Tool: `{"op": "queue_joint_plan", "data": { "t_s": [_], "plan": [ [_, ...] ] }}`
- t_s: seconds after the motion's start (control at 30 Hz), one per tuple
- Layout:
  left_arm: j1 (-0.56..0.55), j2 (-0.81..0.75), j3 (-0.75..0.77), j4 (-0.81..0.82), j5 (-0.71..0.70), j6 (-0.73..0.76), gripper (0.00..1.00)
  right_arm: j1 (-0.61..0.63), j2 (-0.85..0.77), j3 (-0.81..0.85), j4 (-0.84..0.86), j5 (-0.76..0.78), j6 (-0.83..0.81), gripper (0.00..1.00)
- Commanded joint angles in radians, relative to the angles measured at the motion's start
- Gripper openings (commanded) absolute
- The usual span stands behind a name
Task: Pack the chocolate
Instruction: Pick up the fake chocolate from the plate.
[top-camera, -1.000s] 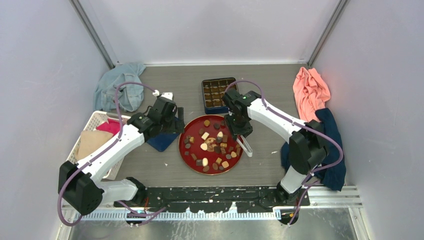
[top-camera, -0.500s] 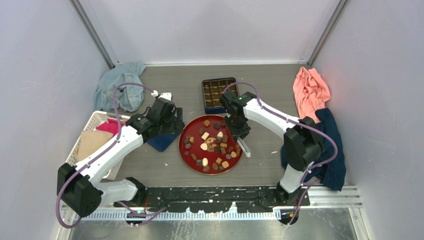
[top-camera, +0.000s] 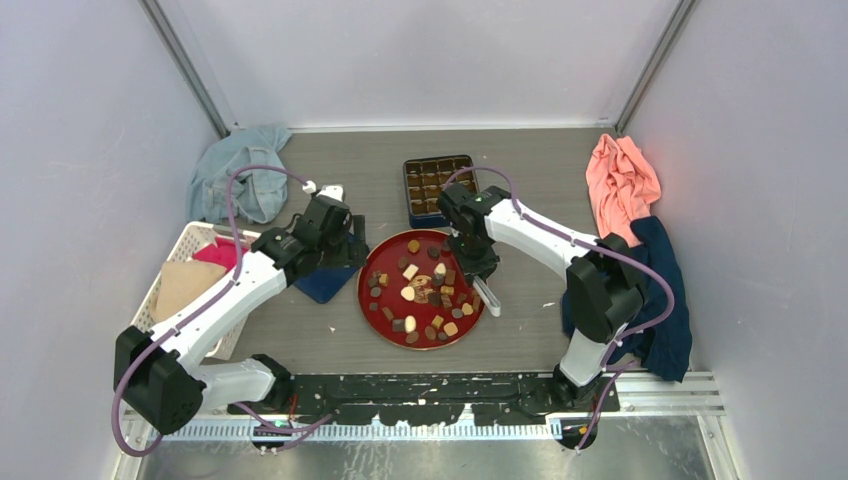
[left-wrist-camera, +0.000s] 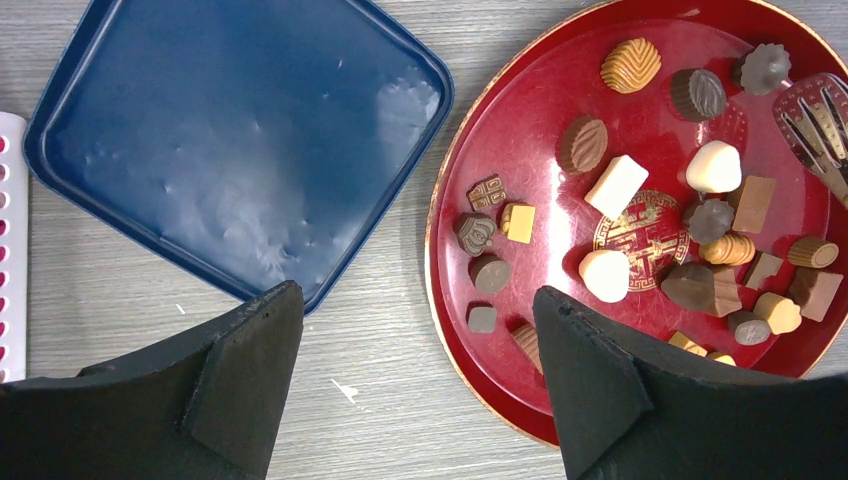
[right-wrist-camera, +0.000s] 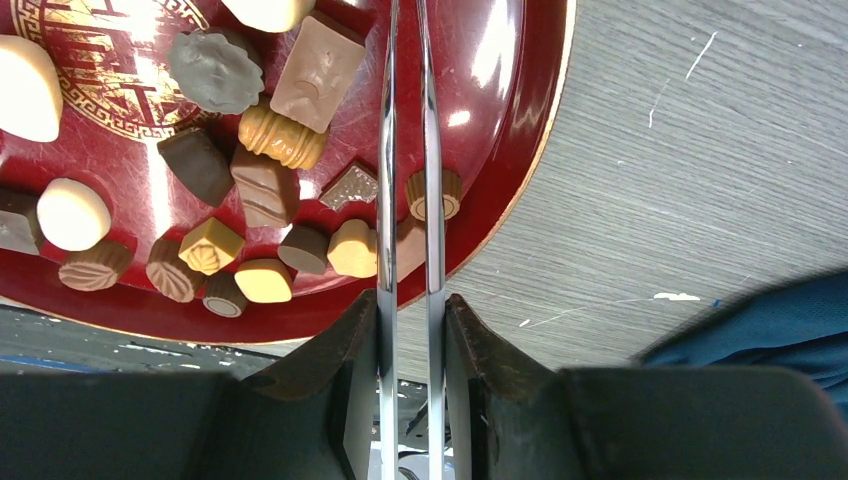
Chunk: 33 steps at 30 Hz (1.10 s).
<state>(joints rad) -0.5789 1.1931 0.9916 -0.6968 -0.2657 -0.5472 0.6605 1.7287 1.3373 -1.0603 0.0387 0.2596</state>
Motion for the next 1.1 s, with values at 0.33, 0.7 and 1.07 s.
{"op": "queue_joint_plan", "data": {
  "t_s": [0.33,0.7,1.07],
  "plan": [
    [0.005,-0.008,0.017,0.024,-0.009,-0.012,0.86,0.008,-0.015,-0.014,0.010,-0.023,-0.017,0.45],
    [0.006,0.002,0.029,0.026,-0.003,-0.011,0.86,0.007,0.057,0.039,0.049,-0.016,-0.041,0.48],
    [0.007,-0.016,0.023,0.013,-0.025,-0.004,0.86,0.006,0.123,0.099,0.077,-0.013,-0.042,0.48]
  ]
}}
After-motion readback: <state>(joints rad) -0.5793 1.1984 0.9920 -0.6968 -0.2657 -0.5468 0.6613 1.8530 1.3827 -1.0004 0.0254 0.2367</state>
